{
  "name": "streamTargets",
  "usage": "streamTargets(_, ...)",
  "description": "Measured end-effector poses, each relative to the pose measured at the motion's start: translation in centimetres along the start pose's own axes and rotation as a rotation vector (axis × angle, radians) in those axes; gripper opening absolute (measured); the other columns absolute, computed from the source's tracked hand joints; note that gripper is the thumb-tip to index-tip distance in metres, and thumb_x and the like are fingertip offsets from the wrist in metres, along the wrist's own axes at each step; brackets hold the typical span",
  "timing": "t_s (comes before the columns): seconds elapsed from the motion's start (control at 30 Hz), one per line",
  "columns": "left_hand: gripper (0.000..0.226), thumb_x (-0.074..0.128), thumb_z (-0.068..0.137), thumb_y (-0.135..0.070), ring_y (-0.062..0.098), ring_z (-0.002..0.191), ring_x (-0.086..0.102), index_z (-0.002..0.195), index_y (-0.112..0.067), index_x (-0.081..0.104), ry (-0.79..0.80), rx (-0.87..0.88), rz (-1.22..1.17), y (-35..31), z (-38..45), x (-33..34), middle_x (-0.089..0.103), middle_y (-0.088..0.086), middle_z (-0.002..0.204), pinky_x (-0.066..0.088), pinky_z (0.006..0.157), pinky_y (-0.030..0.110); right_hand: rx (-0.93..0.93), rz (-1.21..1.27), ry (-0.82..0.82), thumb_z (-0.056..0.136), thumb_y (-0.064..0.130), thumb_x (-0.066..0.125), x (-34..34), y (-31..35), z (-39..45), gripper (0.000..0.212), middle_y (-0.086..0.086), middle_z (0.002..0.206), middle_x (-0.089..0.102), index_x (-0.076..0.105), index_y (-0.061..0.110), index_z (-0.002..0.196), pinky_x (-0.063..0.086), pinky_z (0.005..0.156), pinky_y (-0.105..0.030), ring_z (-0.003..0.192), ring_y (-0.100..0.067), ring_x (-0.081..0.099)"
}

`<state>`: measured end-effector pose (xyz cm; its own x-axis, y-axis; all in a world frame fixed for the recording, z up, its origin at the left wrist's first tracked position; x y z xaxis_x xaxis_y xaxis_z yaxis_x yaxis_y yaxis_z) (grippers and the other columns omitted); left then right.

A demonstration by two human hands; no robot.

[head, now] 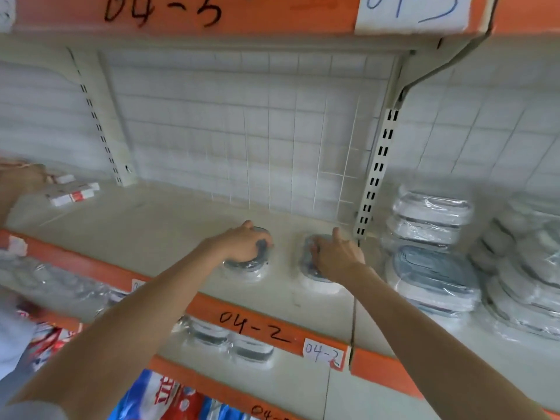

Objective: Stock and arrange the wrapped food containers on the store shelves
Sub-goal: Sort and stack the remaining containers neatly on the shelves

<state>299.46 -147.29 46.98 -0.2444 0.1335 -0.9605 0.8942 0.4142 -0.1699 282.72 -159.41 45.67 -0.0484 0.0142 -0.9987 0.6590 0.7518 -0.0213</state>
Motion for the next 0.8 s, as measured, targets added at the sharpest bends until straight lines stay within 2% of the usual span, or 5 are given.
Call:
streamTargets(0.17,0.01,0.057,0.087,-0.018,0.027,0.1,0.052,0.094,-0.024,0.056,-0.086,0.1,-0.081,0.8,1.3,0.3,0.037,0.003,0.113,0.04,0.095,0.033,-0.086,-0.068,0.093,0.09,0.006,0.046,-2.6,0.0,1.1,0.016,-0.007,0.087,0.063,0.06,0.011,0.096,0.05,0.064,-0.026,0.088,-0.021,0.067)
streamTargets(0.27,0.06,0.071,0.079,-0.019,0.028,0.111,0.049,0.13,-0.021,0.04,-0.117,0.067,-0.199,2.1,1.2,0.2,0.032,0.007,0.124,0.039,0.097,0.031,-0.296,-0.172,0.184,0.088,0.011,0.052,-1.9,-1.2,1.6,0.07,-0.004,0.149,0.022,0.022,0.038,0.145,0.04,0.097,-0.045,0.135,-0.03,0.029)
streamTargets(0.37,0.091,0.077,0.073,-0.045,0.031,0.122,0.041,0.142,-0.017,0.026,-0.098,-0.123,-0.13,3.8,1.2,0.4,0.03,0.013,0.131,0.038,0.101,0.036,-0.362,-0.11,0.372,0.076,0.008,0.069,-0.6,-0.9,1.7,0.106,0.011,0.156,-0.01,-0.001,0.048,0.145,0.028,0.108,-0.051,0.144,-0.023,-0.002)
streamTargets(0.57,0.1,0.08,0.065,-0.053,0.03,0.124,0.041,0.143,-0.021,0.026,-0.019,-0.13,-0.155,5.1,1.2,0.7,0.035,0.012,0.133,0.039,0.095,0.03,-0.279,0.013,0.267,0.061,0.056,0.077,-0.5,-0.1,1.4,0.109,-0.001,0.136,0.028,0.015,0.034,0.147,0.038,0.099,-0.046,0.125,-0.027,0.023)
streamTargets(0.8,0.096,0.077,0.04,-0.053,0.015,0.106,0.051,0.125,-0.02,0.047,-0.142,-0.012,-0.46,3.0,2.2,-3.4,0.048,-0.002,0.121,0.044,0.087,0.029,-0.195,0.056,0.062,0.061,0.067,0.071,-4.3,-2.5,-2.1,0.105,-0.002,0.127,0.036,0.027,0.02,0.144,0.035,0.102,-0.043,0.122,-0.025,0.027)
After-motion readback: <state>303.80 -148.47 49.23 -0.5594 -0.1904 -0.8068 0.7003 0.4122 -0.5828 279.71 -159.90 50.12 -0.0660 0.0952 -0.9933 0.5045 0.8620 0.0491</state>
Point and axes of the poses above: each hand's wrist, its own z-axis towards the middle knuckle, its own x-axis out of the palm, y = z × x, the point moved 1 cm from there along z, towards the middle knuckle
